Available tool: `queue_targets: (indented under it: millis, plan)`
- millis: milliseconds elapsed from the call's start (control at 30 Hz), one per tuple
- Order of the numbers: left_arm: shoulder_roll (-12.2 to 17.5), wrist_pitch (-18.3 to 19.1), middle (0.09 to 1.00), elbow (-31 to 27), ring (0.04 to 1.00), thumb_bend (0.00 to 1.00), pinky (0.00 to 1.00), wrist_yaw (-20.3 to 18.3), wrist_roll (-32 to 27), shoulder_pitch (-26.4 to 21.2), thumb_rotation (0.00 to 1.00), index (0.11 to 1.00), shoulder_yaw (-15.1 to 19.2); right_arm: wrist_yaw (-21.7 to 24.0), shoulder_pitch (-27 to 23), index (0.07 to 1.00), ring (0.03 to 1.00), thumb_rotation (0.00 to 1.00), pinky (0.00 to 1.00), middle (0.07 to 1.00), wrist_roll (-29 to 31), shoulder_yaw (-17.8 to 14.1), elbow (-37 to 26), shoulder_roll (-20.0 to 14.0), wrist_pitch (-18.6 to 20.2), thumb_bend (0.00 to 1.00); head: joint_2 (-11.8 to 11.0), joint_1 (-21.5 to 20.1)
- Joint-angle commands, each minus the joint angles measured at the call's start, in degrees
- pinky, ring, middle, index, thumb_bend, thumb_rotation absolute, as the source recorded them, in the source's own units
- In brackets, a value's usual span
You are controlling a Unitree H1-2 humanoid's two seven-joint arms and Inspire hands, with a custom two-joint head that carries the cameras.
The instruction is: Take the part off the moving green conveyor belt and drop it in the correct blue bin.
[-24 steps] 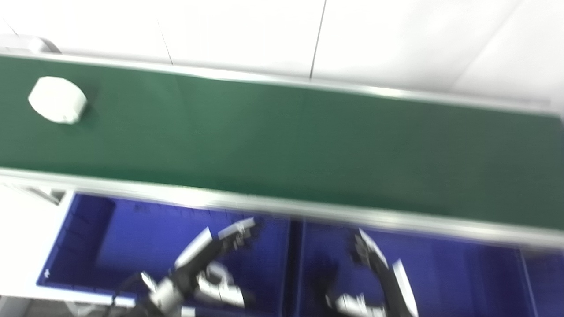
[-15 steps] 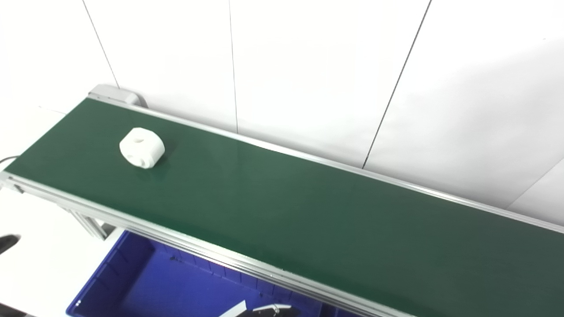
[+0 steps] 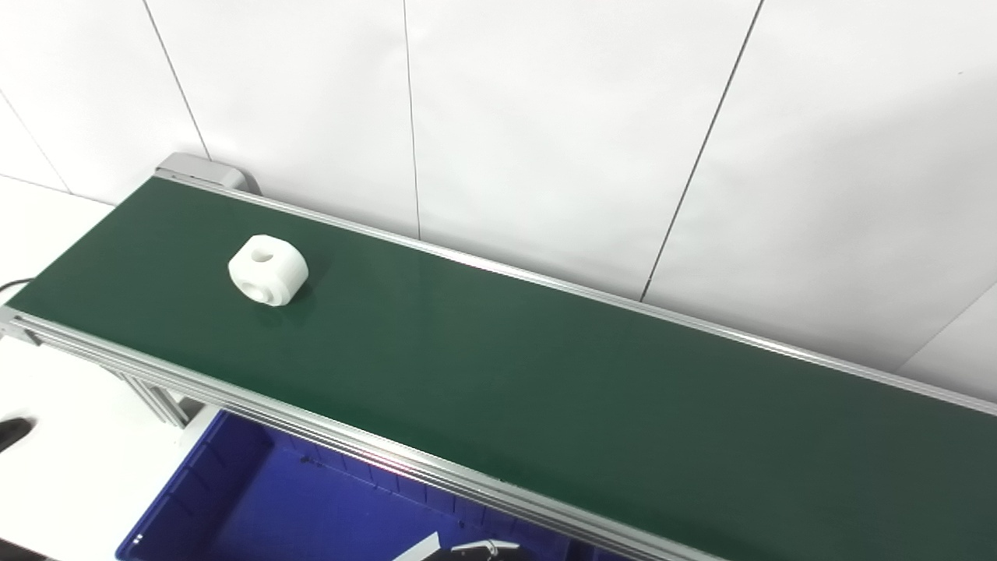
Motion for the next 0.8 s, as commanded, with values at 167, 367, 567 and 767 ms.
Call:
queue_targets:
  millis: [167,367,567,767]
  plan:
    - [0.68,-2.12,0.868,-1.20,0.835,0.95,0.76,1.21,-0.10,0.02,0.26,0.835,-0.36,-1.10,0.18,0.921,0.766,0.35,0.67,0.843,-0.90,-0.43,-0.93,0.04,-2.81,0.82,-0.27,-0.26]
    - [1.45,-2.13,0.842,-3.92,0.799,0.95,0.72,0.82,-1.66,1.60,0.27,0.805,-0.43,-1.45,0.32,0.922,0.773,0.36,0.68,0.844,-0.87,-0.06,-1.29,-0.05,-2.81,0.81,-0.12,-0.51]
    - [2.71,-2.12,0.804,-13.72,0.775,0.95,0.70,-0.48,-3.79,5.76,0.25,0.764,1.19,-2.16,0.35,0.917,0.767,0.34,0.68,0.835,-1.25,0.13,-1.40,-0.26,-2.81,0.81,0.22,0.14]
    - [2.87,-2.12,0.782,-22.04,0.742,0.96,0.68,-2.19,-6.63,6.10,0.23,0.736,4.14,-2.02,-0.18,0.920,0.774,0.36,0.69,0.842,-1.12,0.18,-0.95,-0.25,-2.81,0.82,0.42,0.41]
